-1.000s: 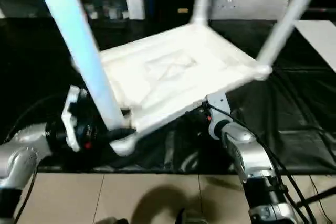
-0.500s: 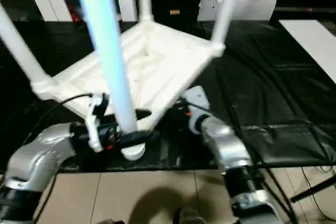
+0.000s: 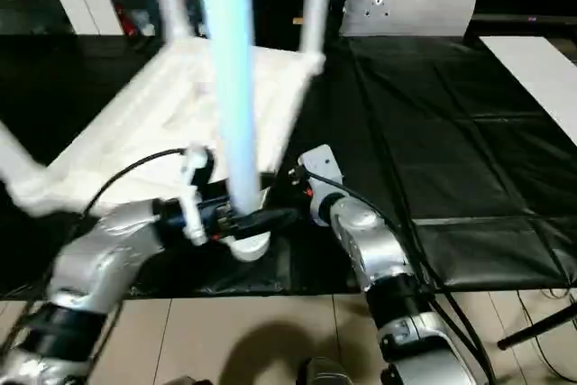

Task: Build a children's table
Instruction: Rotate table base

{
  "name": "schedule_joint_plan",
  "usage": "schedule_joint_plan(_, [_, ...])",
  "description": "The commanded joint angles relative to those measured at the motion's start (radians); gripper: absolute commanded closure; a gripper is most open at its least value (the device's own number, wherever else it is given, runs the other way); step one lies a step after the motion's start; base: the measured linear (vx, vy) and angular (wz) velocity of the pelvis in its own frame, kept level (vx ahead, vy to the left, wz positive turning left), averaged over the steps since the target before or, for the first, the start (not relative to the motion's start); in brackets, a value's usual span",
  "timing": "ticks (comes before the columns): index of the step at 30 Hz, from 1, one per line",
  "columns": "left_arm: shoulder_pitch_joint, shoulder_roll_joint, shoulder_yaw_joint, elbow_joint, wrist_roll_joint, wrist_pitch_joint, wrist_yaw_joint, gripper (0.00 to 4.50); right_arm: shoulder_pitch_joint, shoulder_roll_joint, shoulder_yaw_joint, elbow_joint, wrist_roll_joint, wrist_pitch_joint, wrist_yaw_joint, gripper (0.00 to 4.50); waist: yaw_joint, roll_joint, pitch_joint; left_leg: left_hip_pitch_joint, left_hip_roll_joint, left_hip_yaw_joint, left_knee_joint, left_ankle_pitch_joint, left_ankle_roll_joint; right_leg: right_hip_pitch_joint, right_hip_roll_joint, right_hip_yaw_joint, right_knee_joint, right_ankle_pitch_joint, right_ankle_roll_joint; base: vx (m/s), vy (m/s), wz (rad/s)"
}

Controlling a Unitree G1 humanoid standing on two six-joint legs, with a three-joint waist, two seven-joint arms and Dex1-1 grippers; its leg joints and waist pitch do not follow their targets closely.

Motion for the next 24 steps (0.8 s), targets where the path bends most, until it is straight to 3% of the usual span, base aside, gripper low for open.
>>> schedule_joint_plan(1, [-0.042, -0.033, -0.019, 0.038, 0.031, -0.060, 0.041, 0.08, -0.021, 0.033, 0.019, 0.008, 0.003, -0.022, 0.007, 0.00, 0.012, -0.001, -0.082, 0.006, 0.041, -0.012, -0.068, -0.208, 0.073, 0.069, -0.049, 0.045, -0.063, -0.271, -0.217, 0.000, 0.000, 0.00])
schedule_joint_plan(8, [-0.050, -0.031, -0.029, 0.053, 0.060, -0.100, 0.028, 0.08, 0.002, -0.026, -0.036, 0.013, 0.012, -0.041, 0.009, 0.00, 0.017, -0.001, -0.083, 0.008, 0.043, -0.012, -0.068, -0.222, 0.071, 0.069, -0.048, 0.044, -0.062, -0.290, -0.213, 0.000, 0.000, 0.00])
schedule_joint_plan(11, [-0.050, -0.003, -0.021, 0.080, 0.076, -0.131, 0.013, 0.08, 0.025, -0.054, -0.080, -0.025, 0.038, -0.044, 0.024, 0.00, 0.029, 0.001, -0.085, 0.011, 0.044, -0.012, -0.067, -0.215, 0.078, 0.069, -0.049, 0.045, -0.061, -0.278, -0.209, 0.000, 0.000, 0.00])
schedule_joint_plan(15, [-0.042, 0.058, -0.024, 0.090, 0.078, -0.137, -0.050, 0.08, 0.068, -0.038, -0.158, -0.138, 0.113, -0.023, 0.003, 0.00, 0.034, 0.003, -0.086, 0.013, 0.044, -0.012, -0.070, -0.206, 0.080, 0.069, -0.048, 0.046, -0.059, -0.269, -0.204, 0.000, 0.000, 0.00])
schedule_joint_plan(16, [-0.045, 0.115, -0.027, 0.124, 0.094, -0.152, -0.101, 0.08, 0.114, -0.001, -0.188, -0.240, 0.135, -0.029, -0.057, 0.00, 0.035, 0.008, -0.084, 0.014, 0.043, -0.013, -0.072, -0.205, 0.078, 0.065, -0.048, 0.045, -0.063, -0.269, -0.199, 0.000, 0.000, 0.00])
schedule_joint_plan(17, [-0.047, 0.127, -0.027, 0.132, 0.098, -0.155, -0.112, 0.08, 0.125, 0.005, -0.188, -0.261, 0.135, -0.031, -0.067, 0.00, 0.035, 0.008, -0.086, 0.017, 0.044, -0.012, -0.072, -0.204, 0.074, 0.063, -0.046, 0.046, -0.060, -0.266, -0.196, 0.000, 0.000, 0.00])
schedule_joint_plan(18, [-0.053, 0.143, -0.030, 0.148, 0.107, -0.161, -0.125, 0.08, 0.137, 0.010, -0.181, -0.280, 0.129, -0.031, -0.074, 0.00, 0.030, 0.007, -0.087, 0.011, 0.042, -0.015, -0.075, -0.199, 0.070, 0.069, -0.046, 0.044, -0.055, -0.258, -0.196, 0.000, 0.000, 0.00])
schedule_joint_plan(22, [-0.096, 0.205, -0.047, 0.248, 0.168, -0.238, -0.169, 0.08, 0.168, 0.019, -0.150, -0.322, 0.108, -0.027, -0.081, 0.00, 0.029, 0.014, -0.083, 0.020, 0.039, -0.015, -0.078, -0.264, 0.043, 0.059, -0.045, 0.044, -0.067, -0.329, -0.182, 0.000, 0.000, 0.00])
schedule_joint_plan(24, [-0.136, 0.253, -0.077, 0.320, 0.219, -0.302, -0.212, 0.43, 0.185, -0.001, -0.120, -0.371, 0.111, 0.008, -0.026, 0.00, 0.028, 0.015, -0.082, 0.021, 0.041, -0.017, -0.080, -0.286, 0.028, 0.059, -0.047, 0.045, -0.065, -0.333, -0.180, 0.000, 0.000, 0.00])
